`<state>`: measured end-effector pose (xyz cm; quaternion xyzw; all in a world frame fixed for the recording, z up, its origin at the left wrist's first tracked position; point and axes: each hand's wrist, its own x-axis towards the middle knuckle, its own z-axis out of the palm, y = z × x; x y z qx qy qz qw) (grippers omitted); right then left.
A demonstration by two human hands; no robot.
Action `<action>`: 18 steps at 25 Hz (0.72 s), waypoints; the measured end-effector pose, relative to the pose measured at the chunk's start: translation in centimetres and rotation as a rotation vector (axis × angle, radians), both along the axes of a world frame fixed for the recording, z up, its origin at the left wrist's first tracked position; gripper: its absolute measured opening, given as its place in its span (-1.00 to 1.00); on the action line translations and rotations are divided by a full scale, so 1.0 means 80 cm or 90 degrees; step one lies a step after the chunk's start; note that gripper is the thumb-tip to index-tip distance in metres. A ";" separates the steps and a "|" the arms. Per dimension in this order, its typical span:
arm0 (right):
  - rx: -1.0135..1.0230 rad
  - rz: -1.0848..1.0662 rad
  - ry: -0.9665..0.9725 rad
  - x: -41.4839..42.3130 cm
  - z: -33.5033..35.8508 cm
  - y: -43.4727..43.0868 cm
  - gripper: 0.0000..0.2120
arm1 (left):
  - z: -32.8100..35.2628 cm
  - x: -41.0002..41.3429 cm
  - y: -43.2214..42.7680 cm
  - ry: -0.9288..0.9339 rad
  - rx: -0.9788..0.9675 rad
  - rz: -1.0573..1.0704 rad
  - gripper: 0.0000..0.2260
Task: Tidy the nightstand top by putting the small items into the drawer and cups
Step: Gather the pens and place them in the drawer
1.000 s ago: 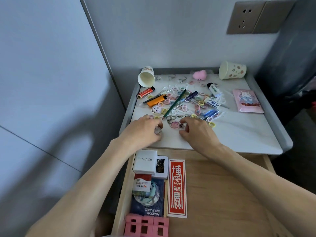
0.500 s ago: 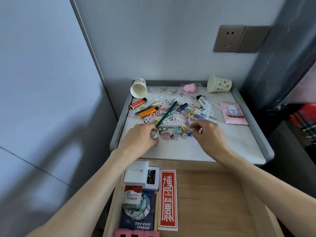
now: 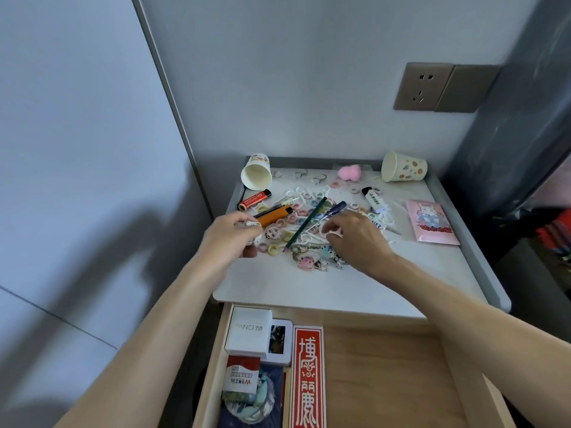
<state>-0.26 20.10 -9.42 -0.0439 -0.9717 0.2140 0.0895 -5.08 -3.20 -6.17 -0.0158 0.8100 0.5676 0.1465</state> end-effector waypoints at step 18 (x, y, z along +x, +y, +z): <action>-0.036 0.112 -0.066 -0.079 0.025 -0.108 -0.85 | 0.015 -0.009 -0.033 0.008 0.046 -0.048 -0.82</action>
